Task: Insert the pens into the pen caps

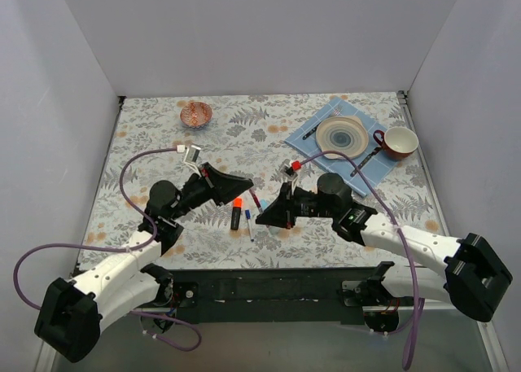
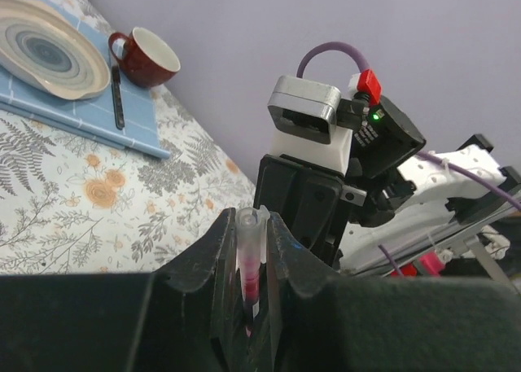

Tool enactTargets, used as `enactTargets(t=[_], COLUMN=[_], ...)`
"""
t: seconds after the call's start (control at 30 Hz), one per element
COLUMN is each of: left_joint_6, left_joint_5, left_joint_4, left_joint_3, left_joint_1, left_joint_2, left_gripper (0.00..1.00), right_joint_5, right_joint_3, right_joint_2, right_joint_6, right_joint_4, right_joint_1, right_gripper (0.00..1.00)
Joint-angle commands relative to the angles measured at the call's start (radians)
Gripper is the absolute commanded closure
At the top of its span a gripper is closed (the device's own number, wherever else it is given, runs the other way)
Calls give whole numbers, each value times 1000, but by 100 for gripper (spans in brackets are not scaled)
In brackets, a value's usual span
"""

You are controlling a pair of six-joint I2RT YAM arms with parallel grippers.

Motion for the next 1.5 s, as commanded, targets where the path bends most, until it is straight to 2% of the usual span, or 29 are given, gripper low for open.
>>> enactTargets(t=[0.0,0.07,0.17,0.4,0.53,0.6,0.8,1.0,1.07,1.23,1.33,1.37,1.43,1.47], left_joint_6=[-138,-181,-201,-198,-195,-227,-217,-279,-284,-272,-226,-156,-80,-45], left_joint_5=[133,126,92,31,14,1,-48,-71,-66,-91,-130,-152,-228,-255], left_joint_4=[134,206,265,371,392,470,503,668,674,659,564,427,282,119], left_joint_3=[-167,-218,-247,-266,-292,-321,-264,-264,-238,-192,-174,-143,-99,-36], left_joint_1=[-26,-31,-65,-180,-197,-209,-295,-367,-400,-439,-437,-427,-410,-386], left_joint_2=[-30,-21,13,141,197,230,361,522,576,609,518,429,349,308], left_gripper=[100,100,100,100,100,100,100,100,100,100,100,100,100,100], right_joint_5=[74,59,31,17,35,23,-12,9,9,-13,-66,-75,-121,-133], right_joint_3=[163,260,315,335,351,371,429,435,417,395,377,337,270,237], right_joint_2=[-5,36,87,141,142,156,197,187,181,199,201,187,165,135], right_joint_6=[-24,-56,-79,-101,-116,-119,-124,-153,-164,-156,-127,-115,-66,-50], right_joint_4=[226,151,148,176,163,163,186,177,177,197,199,200,212,217], right_joint_1=[-129,-144,-153,-165,-198,-224,-261,-313,-329,-342,-343,-343,-343,-343], right_gripper=[99,99,99,99,99,99,99,99,99,99,99,99,99,99])
